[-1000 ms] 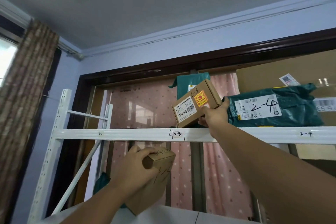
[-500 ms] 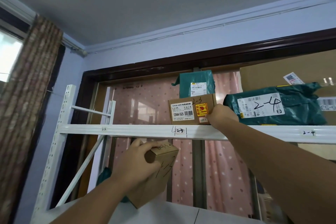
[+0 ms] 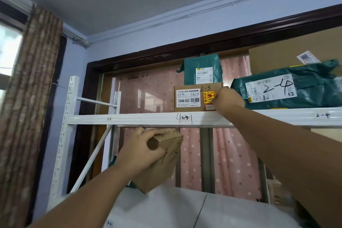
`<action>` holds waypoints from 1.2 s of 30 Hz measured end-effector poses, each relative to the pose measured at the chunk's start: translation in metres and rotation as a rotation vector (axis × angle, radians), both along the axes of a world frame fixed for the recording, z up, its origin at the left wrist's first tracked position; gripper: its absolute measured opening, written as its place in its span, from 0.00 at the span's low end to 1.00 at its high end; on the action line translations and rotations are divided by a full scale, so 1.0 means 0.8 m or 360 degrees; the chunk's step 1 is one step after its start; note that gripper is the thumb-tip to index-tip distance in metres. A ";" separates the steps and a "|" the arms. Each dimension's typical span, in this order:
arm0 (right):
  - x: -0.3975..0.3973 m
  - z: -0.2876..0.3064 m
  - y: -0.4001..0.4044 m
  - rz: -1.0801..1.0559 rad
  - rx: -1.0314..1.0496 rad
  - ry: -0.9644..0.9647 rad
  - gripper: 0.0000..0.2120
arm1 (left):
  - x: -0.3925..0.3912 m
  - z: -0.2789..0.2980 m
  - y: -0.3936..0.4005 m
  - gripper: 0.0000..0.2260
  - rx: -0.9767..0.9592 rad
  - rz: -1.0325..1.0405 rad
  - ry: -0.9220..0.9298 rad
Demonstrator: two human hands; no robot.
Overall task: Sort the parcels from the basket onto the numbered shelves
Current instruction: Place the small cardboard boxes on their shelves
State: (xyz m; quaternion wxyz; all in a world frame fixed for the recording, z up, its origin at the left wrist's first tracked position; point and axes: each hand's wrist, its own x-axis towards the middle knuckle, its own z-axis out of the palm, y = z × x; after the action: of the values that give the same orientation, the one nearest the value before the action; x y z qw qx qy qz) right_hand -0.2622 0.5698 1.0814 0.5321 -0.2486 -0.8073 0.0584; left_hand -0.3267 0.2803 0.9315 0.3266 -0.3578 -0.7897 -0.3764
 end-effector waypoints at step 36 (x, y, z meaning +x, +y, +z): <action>0.148 -0.103 0.010 0.1650 -0.0615 -0.0275 0.28 | 0.085 0.055 0.080 0.32 0.0797 -0.1318 -0.0989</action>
State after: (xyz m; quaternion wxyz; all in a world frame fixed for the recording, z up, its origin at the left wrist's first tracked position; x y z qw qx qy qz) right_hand -0.1437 0.5777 0.9990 0.3104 0.0839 -0.8392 0.4386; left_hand -0.2585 0.3440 0.9759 -0.0206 -0.4215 -0.5293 -0.7360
